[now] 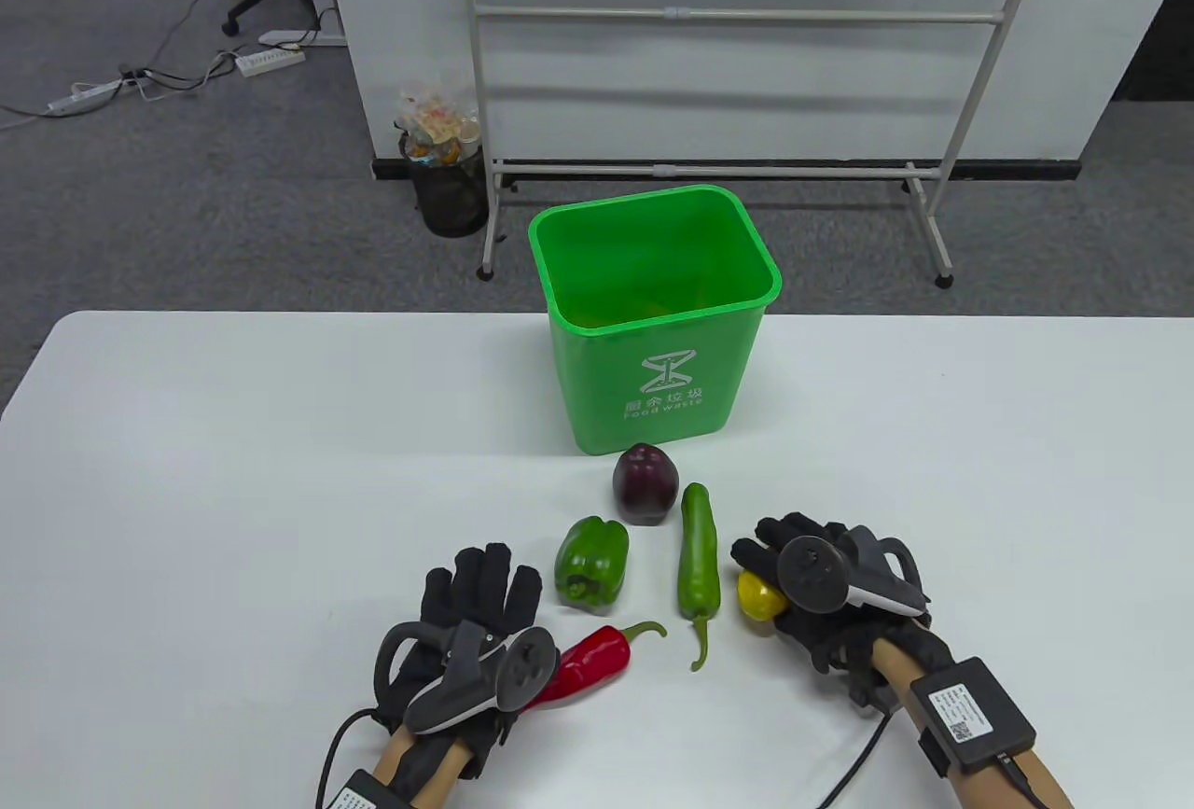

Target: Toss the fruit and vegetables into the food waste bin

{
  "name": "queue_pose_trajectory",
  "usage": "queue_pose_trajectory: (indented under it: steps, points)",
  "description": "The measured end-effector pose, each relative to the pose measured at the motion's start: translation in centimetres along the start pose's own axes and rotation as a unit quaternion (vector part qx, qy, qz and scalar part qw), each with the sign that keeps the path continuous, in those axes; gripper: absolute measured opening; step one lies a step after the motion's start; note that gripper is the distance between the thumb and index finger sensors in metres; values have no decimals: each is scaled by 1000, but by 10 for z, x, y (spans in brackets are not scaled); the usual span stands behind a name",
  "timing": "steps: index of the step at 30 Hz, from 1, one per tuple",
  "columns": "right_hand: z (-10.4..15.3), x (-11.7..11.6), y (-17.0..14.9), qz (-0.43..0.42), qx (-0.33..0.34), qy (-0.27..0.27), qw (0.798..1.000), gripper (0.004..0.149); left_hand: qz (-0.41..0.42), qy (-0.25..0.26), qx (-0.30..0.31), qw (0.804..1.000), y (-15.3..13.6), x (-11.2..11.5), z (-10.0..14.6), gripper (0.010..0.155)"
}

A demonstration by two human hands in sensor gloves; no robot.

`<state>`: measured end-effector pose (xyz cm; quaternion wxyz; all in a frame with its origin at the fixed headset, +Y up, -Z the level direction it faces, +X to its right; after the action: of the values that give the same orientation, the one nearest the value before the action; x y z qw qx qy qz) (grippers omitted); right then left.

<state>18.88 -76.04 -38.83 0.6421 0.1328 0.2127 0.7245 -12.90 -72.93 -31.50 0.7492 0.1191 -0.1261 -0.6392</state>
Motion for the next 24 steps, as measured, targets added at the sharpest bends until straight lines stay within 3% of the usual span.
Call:
queue_pose_trajectory:
  steps: [5, 9, 11, 13, 14, 15, 16, 17, 19, 20, 21, 22, 24]
  points:
    - [34, 2, 13, -127, 55, 25, 990, 91, -2, -3, -1, 1000, 0, 1, 0, 84]
    - [58, 1, 35, -242, 118, 61, 961, 92, -4, -8, 0, 1000, 0, 3, -2, 84]
    - [61, 3, 44, -308, 146, 78, 937, 93, -4, -9, 0, 1000, 1, 3, -2, 84]
    - [61, 17, 57, -452, 189, 58, 870, 95, -3, -8, 0, 1000, 1, 3, -2, 84]
    - [55, 35, 63, -522, 215, 40, 824, 94, -3, -8, 0, 1000, 1, 3, -2, 84]
    - [52, 46, 65, -545, 231, 38, 805, 94, -2, -7, 0, 1000, 1, 3, -2, 84]
    - [44, 77, 67, -582, 265, 20, 769, 95, 0, -5, -1, 1000, 0, 2, -2, 84]
    - [31, 119, 63, -619, 277, -38, 734, 95, 3, -4, -2, 1000, 0, 1, -2, 84]
    - [3, 186, 48, -678, 261, -114, 678, 96, 4, -3, -2, 1000, 0, 1, -2, 84]
    - [-15, 217, 34, -707, 213, -149, 657, 96, 2, -4, -3, 1000, 0, 2, -2, 84]
    - [-29, 237, 20, -723, 156, -171, 651, 98, 0, -5, -3, 1000, 0, 3, -2, 84]
    - [-42, 246, 8, -724, 96, -172, 662, 102, 0, -5, -5, 1000, 0, 3, -2, 84]
    - [-52, 238, -9, -719, -6, -141, 680, 104, 12, -2, -7, 1000, 0, 1, -1, 84]
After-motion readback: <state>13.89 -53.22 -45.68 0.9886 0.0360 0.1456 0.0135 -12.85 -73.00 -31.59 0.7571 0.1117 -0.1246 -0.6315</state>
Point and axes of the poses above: the tracker on the back of each hand, its own y axis roughly to the thumb side, its own z axis roughly from the fingertips to the wrist, x = y × z, the point moved 2 cm from there along -z, roughly from the wrist to the fingertips, and after that the axes turned 15 degrees about z, right-handed, at the moved point
